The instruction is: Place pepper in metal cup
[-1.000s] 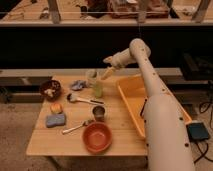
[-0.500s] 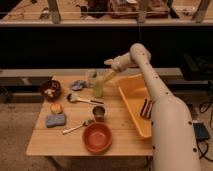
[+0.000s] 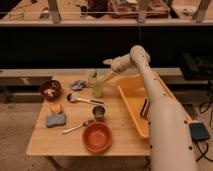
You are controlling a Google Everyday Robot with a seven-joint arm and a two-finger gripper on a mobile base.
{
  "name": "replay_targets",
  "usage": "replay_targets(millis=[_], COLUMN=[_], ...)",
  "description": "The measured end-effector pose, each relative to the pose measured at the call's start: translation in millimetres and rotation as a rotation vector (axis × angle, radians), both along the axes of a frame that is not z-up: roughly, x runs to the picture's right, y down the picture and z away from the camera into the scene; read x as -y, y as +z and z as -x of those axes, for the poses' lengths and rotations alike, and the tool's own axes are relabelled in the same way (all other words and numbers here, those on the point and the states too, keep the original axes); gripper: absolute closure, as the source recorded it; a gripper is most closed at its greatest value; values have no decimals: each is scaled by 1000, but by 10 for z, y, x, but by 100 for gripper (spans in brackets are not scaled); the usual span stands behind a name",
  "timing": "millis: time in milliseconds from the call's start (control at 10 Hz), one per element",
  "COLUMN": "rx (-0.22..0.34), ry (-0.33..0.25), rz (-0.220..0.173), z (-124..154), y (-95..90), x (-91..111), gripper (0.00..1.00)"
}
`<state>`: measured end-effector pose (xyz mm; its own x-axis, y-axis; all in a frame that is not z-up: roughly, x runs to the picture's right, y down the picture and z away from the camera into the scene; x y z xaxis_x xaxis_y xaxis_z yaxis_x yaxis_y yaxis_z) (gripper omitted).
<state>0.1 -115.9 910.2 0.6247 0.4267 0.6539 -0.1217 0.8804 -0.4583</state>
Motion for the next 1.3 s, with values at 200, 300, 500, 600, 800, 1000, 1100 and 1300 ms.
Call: replay_targets(millis=[200,300,500,600,800,1000,1100,1300], rx=[14,18,24,23,17,16,18,24], ry=[-3,-2,-1,-1,9,22,31,46], rz=[4,5,7,8,8,14,19,28], z=[97,123,181,216,235,257,276,295], y=[62,83,153,197,269,316,343,384], x=[-20,-31,-78,-108,-123,-132,-138,-149], gripper=[20,20,20,20,20,20,20,20])
